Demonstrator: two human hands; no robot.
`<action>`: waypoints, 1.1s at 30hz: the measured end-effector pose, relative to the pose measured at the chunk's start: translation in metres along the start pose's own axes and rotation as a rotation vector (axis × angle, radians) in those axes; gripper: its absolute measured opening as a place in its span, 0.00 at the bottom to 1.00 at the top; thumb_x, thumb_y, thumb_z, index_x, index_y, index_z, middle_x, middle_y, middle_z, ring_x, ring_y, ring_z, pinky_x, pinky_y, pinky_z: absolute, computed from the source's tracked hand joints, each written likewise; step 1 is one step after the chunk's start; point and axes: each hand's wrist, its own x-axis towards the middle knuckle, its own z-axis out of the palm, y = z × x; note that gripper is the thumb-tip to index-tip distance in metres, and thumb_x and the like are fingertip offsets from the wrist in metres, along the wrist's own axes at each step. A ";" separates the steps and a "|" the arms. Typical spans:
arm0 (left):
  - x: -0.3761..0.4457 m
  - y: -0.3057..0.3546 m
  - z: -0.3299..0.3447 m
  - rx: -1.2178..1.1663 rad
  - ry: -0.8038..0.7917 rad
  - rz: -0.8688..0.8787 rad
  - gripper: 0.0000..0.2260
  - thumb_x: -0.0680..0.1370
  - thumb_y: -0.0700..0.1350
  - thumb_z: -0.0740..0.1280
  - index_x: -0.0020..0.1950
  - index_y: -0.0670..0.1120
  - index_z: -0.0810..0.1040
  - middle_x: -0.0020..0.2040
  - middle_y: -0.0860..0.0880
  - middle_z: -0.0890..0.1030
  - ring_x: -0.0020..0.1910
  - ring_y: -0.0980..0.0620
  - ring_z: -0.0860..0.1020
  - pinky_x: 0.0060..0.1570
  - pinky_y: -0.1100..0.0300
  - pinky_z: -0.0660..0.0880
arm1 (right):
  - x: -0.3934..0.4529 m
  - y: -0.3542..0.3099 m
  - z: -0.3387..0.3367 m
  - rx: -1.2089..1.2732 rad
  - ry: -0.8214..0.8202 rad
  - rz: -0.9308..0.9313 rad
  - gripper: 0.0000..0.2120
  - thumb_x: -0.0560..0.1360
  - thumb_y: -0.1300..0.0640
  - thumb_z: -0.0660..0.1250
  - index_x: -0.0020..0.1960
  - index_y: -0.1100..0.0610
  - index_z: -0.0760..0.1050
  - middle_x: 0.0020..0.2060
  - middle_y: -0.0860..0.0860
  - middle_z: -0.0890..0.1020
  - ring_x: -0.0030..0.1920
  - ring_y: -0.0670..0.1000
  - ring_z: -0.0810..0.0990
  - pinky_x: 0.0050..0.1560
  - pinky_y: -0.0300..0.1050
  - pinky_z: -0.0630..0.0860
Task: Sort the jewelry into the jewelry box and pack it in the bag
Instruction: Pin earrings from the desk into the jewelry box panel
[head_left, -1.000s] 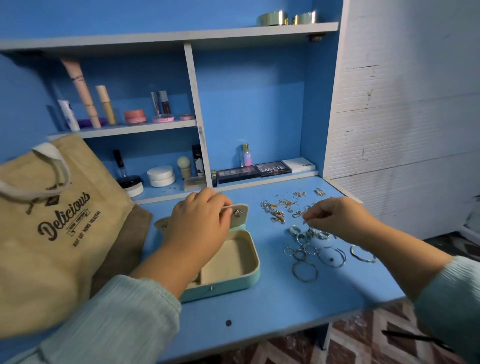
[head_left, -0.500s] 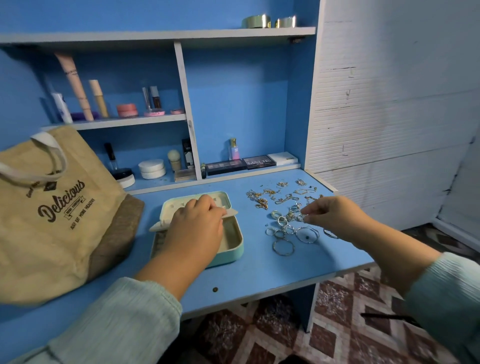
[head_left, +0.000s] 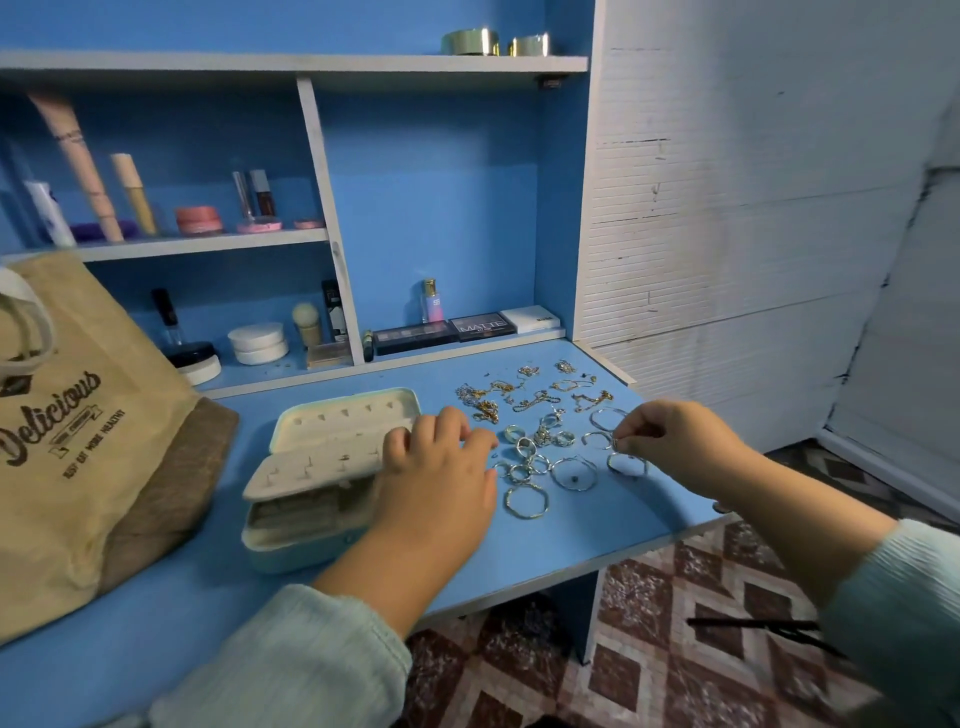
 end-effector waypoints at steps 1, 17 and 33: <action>0.005 0.009 0.006 -0.044 -0.029 0.002 0.14 0.74 0.54 0.66 0.59 0.56 0.75 0.56 0.52 0.72 0.55 0.50 0.72 0.55 0.53 0.64 | -0.001 0.005 -0.002 -0.023 0.015 -0.001 0.04 0.74 0.61 0.67 0.42 0.53 0.77 0.37 0.45 0.77 0.35 0.42 0.72 0.29 0.25 0.68; 0.099 0.094 0.065 -0.323 -0.278 0.084 0.14 0.81 0.51 0.55 0.65 0.59 0.71 0.65 0.55 0.68 0.66 0.51 0.63 0.64 0.54 0.57 | 0.007 0.066 0.001 0.071 0.235 0.096 0.06 0.76 0.60 0.63 0.41 0.52 0.72 0.34 0.40 0.73 0.35 0.39 0.69 0.31 0.28 0.65; 0.140 0.131 0.086 -0.216 -0.270 0.167 0.10 0.81 0.49 0.58 0.58 0.61 0.75 0.62 0.56 0.68 0.63 0.51 0.61 0.58 0.51 0.54 | 0.011 0.074 0.000 0.276 0.257 0.201 0.04 0.76 0.56 0.63 0.43 0.51 0.74 0.34 0.43 0.75 0.32 0.41 0.70 0.28 0.30 0.65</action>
